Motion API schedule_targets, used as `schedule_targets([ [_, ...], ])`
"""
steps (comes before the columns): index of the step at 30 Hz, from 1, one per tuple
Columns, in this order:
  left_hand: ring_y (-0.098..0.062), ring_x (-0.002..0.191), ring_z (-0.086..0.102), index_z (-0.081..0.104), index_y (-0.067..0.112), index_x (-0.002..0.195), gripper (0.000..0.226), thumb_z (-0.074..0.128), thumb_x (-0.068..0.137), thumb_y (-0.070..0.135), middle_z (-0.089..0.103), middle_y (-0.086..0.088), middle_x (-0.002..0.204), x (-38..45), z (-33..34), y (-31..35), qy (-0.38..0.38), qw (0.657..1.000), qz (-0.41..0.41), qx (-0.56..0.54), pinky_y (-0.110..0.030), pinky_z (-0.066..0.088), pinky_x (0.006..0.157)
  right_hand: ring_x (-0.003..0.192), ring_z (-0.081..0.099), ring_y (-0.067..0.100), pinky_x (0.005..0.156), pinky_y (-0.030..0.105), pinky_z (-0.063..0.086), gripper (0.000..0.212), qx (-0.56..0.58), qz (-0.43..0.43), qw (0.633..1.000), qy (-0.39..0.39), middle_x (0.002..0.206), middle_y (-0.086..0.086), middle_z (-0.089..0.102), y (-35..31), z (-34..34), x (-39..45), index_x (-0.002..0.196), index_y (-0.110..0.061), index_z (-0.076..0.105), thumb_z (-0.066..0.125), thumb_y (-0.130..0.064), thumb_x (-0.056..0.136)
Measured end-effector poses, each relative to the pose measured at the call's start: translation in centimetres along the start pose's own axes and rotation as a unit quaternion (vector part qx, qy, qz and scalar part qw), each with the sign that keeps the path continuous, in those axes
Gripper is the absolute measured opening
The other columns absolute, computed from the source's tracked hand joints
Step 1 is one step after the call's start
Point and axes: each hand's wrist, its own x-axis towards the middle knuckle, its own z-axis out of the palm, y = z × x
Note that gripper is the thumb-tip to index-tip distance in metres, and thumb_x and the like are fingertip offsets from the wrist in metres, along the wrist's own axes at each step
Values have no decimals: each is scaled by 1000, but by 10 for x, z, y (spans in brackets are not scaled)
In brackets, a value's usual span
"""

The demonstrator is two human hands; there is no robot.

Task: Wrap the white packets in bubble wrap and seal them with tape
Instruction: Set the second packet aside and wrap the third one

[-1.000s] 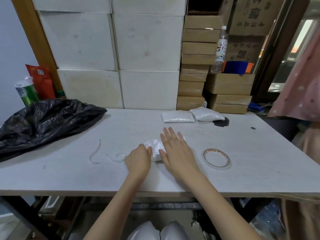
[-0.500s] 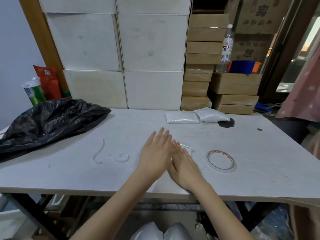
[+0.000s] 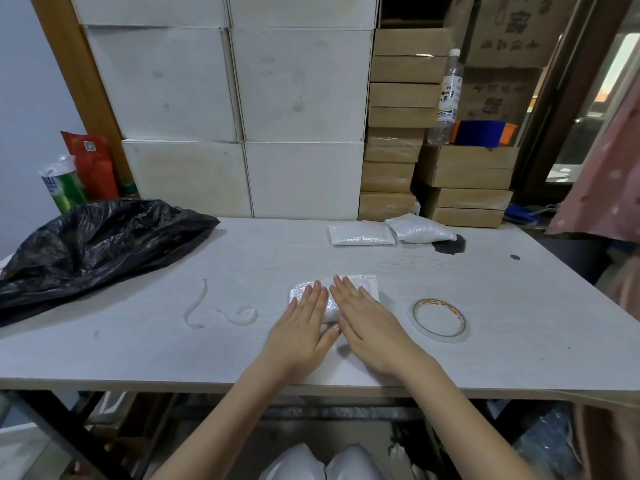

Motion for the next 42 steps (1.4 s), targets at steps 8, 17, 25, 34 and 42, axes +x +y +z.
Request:
schedule_targets([
  [8,-15,145,16,30,18,146,56,22,96,40,22,2,156,12,-24,10,16,999,30,25,-29,13,116,145,0,0,114,15,-6,52,53,64,997,-1,159,-6,4,3,14,-12,151,-17,11,20,-34,103],
  [17,-26,124,43,53,10,125,65,53,83,60,56,-9,128,99,-64,4,-21,996,-58,66,-35,30,101,146,5,4,114,15,-5,53,43,44,997,47,159,-2,8,5,22,-12,151,-15,17,24,-34,102],
  [25,-20,108,57,65,19,109,39,62,82,47,66,3,112,106,-65,2,-16,997,-5,75,-30,32,94,145,10,4,112,12,-6,50,42,35,996,74,159,-5,14,7,22,-11,149,-17,24,29,-27,101],
  [34,-20,104,54,52,15,109,27,56,90,34,61,1,111,82,-55,3,90,991,65,72,-30,39,76,126,43,16,106,27,33,37,102,57,985,125,137,-5,49,8,8,-3,125,-17,58,41,-29,95],
  [42,-28,96,60,50,17,112,25,47,94,34,68,-3,106,76,-55,0,65,995,13,78,-29,33,69,126,41,19,102,30,32,55,23,90,996,3,133,0,48,37,-29,49,141,-18,38,55,-24,90],
])
